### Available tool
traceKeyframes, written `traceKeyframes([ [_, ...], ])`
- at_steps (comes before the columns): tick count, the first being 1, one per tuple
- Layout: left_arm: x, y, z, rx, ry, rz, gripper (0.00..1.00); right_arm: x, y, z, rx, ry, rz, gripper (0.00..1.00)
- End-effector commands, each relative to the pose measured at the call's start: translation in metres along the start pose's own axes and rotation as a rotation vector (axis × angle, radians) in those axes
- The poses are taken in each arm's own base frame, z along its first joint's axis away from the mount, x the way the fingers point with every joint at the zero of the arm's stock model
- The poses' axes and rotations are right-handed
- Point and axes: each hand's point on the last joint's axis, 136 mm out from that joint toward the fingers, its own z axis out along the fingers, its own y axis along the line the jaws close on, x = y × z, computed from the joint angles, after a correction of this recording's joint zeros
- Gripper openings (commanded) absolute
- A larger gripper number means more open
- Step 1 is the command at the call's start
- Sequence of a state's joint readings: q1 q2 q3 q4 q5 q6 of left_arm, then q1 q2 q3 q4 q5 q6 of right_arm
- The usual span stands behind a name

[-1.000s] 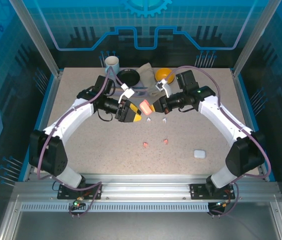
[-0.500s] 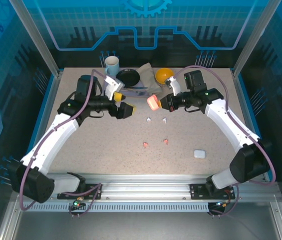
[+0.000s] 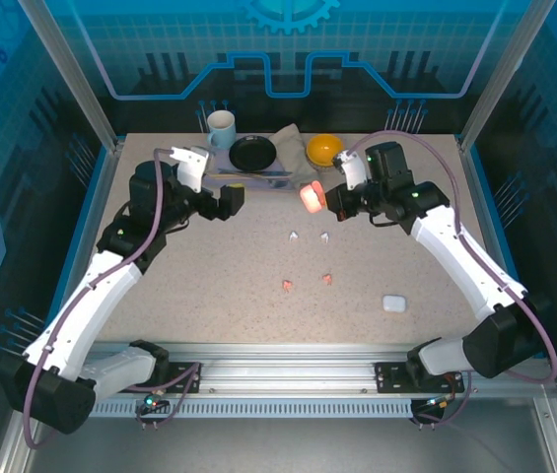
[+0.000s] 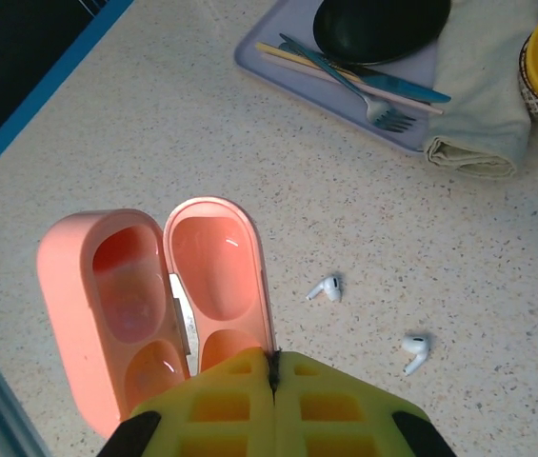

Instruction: Insert the wireless bluetooth earbuds into the charging case

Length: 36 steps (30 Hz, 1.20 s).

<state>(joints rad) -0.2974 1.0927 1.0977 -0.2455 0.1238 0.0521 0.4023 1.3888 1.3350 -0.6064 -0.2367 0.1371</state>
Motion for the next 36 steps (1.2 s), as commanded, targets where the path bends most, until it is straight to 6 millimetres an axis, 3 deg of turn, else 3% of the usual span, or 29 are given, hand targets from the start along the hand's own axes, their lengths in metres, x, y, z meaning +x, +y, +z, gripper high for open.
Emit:
traceKeyframes([
  [1,-0.007,0.016,0.003,-0.082,0.020,0.038,0.99,-0.005,0.005,-0.004,0.081,-0.007,-0.072,0.00],
  [5,-0.004,0.019,0.011,-0.092,0.098,0.010,0.99,-0.009,0.013,0.001,0.136,0.006,-0.148,0.00],
  [9,-0.013,0.020,0.013,-0.093,0.037,0.062,0.99,-0.013,0.020,0.003,0.165,0.011,-0.203,0.00],
  [20,-0.049,0.034,-0.012,-0.196,-0.144,0.034,0.99,-0.025,0.024,-0.003,0.198,-0.025,-0.244,0.00],
  [22,-0.049,0.027,-0.009,-0.154,-0.136,0.059,0.99,-0.027,0.025,-0.003,0.197,-0.027,-0.251,0.00],
  [27,-0.039,0.033,0.006,-0.150,0.012,0.008,0.99,-0.029,0.030,-0.003,0.180,-0.025,-0.271,0.00],
  [31,-0.026,0.016,0.024,-0.020,0.111,-0.028,0.99,-0.028,0.040,-0.001,0.121,-0.016,-0.300,0.00],
  [36,-0.002,-0.030,0.032,0.273,0.192,-0.027,0.95,-0.024,0.056,0.003,0.021,0.021,-0.339,0.00],
])
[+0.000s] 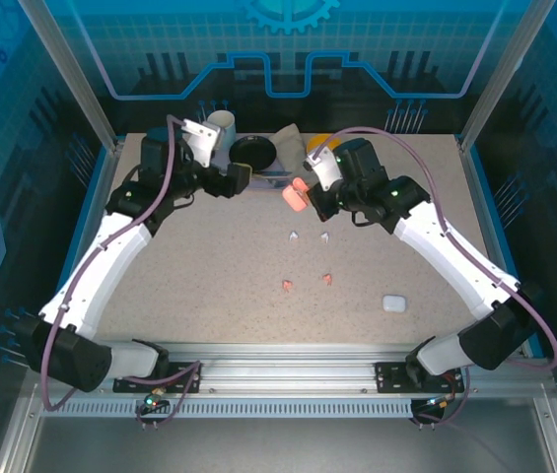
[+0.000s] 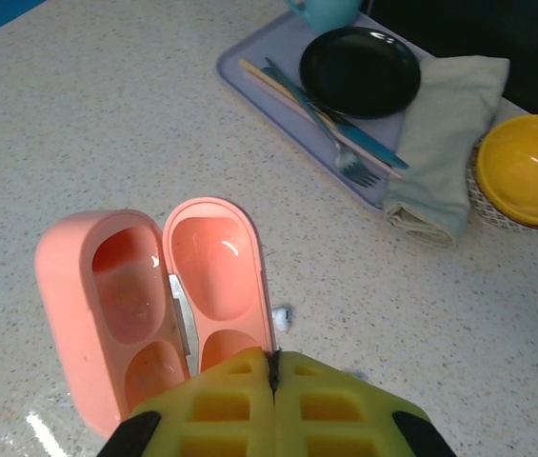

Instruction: Insert the wireless bluetooth earbuds into the charging case

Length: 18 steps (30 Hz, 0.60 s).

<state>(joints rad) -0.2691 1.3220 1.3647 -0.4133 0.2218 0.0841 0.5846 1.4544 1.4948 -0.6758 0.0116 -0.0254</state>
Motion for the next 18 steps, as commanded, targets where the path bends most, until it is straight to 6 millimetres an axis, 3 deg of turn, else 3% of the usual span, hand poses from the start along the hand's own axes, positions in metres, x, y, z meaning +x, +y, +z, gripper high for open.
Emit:
traceKeyframes([
  [1,0.020,-0.040,0.001,0.261,0.095,-0.010,0.95,-0.006,0.022,-0.004,-0.106,0.011,-0.062,0.00],
  [8,0.041,-0.081,-0.007,0.542,0.219,-0.061,0.92,0.003,0.029,-0.002,-0.165,0.085,-0.109,0.00],
  [18,0.058,-0.103,-0.013,0.745,0.356,-0.164,0.83,0.005,0.033,-0.002,-0.177,0.093,-0.138,0.00],
])
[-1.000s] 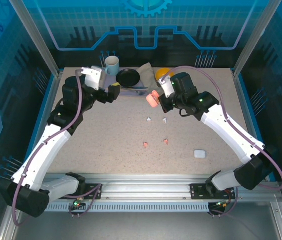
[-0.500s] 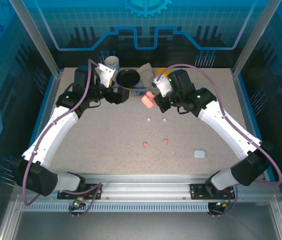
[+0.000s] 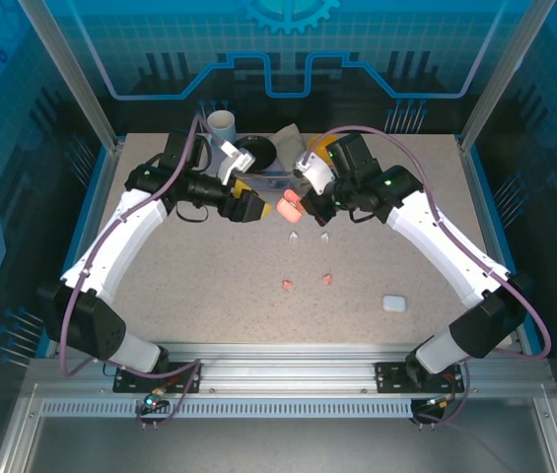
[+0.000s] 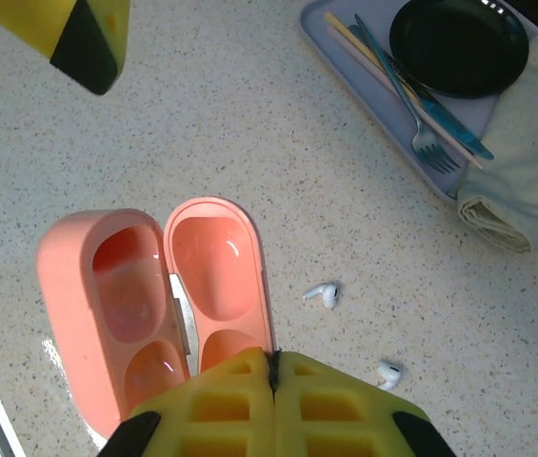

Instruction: Insert the wireless bluetooth earbuds into the charging case

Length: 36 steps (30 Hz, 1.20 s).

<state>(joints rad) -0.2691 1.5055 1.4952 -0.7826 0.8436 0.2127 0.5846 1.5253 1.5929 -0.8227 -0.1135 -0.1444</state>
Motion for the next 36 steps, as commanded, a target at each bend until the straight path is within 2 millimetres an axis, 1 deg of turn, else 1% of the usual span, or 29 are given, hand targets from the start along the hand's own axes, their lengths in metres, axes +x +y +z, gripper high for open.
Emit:
traceKeyframes([
  [1,0.009,-0.017,0.001,0.132,0.055,-0.047,0.82,-0.004,0.012,-0.005,-0.037,0.000,-0.043,0.00],
  [8,0.011,-0.007,0.009,0.148,0.091,-0.085,0.78,-0.001,0.020,-0.001,-0.077,0.014,-0.061,0.00],
  [11,0.012,-0.003,0.014,0.162,0.100,-0.104,0.76,0.002,0.024,0.005,-0.089,0.030,-0.068,0.00],
  [15,0.018,0.001,0.021,0.183,0.120,-0.131,0.74,0.005,0.029,0.016,-0.090,0.056,-0.089,0.00],
  [21,0.033,0.009,0.034,0.198,0.158,-0.175,0.70,0.007,0.029,0.029,-0.091,0.073,-0.100,0.00],
  [27,0.038,0.012,0.040,0.217,0.173,-0.197,0.65,0.004,0.026,0.037,-0.088,0.076,-0.102,0.00],
  [36,0.047,0.019,0.048,0.244,0.196,-0.236,0.57,-0.005,0.025,0.038,-0.093,0.054,-0.101,0.00],
])
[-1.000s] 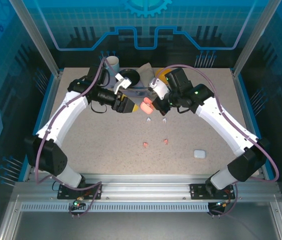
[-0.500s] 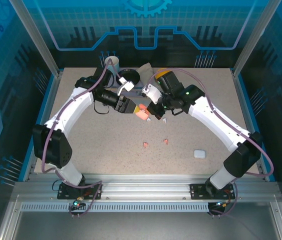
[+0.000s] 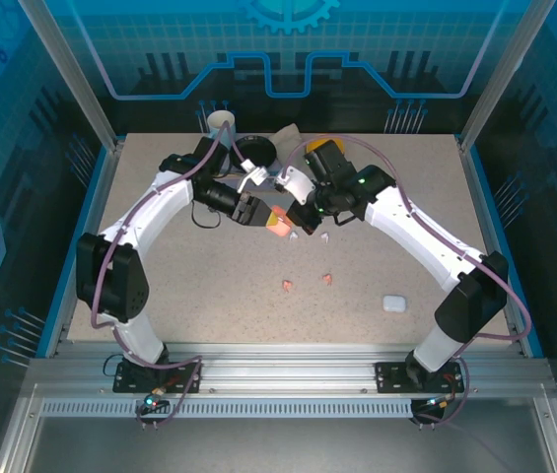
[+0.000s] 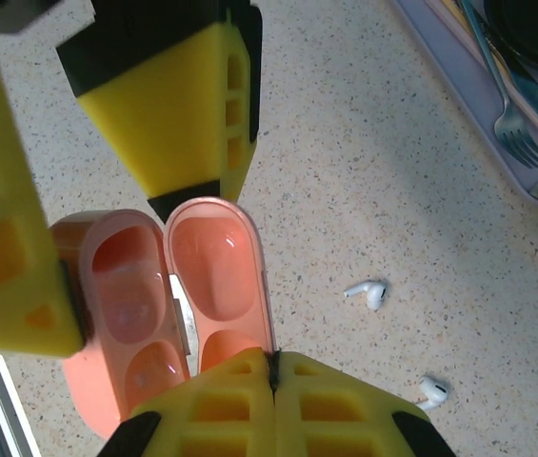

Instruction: Insert the wireless bluetooth earbuds into the charging case

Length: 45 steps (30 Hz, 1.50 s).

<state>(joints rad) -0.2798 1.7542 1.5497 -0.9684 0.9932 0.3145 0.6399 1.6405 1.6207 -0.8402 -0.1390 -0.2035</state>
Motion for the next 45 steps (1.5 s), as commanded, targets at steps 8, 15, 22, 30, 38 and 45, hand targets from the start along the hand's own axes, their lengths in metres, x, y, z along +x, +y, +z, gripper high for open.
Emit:
traceKeyframes([
  [8,0.008,-0.009,0.006,0.094,0.021,-0.027,0.52,-0.017,0.000,-0.003,-0.003,-0.040,-0.026,0.00],
  [15,0.008,-0.011,0.007,0.123,0.025,-0.032,0.44,-0.016,-0.001,-0.003,0.001,-0.041,-0.022,0.00],
  [22,0.006,-0.016,0.006,0.144,0.017,-0.028,0.41,-0.017,0.000,-0.003,-0.005,-0.043,-0.023,0.00],
  [30,0.003,-0.018,0.005,0.154,0.009,-0.022,0.36,-0.018,0.000,-0.003,-0.007,-0.044,-0.020,0.00],
  [38,0.000,-0.019,0.005,0.160,0.004,-0.017,0.27,-0.018,0.000,-0.002,-0.010,-0.043,-0.022,0.00],
  [45,-0.001,-0.021,0.004,0.170,0.000,-0.014,0.18,-0.018,0.000,-0.002,-0.009,-0.044,-0.021,0.00],
])
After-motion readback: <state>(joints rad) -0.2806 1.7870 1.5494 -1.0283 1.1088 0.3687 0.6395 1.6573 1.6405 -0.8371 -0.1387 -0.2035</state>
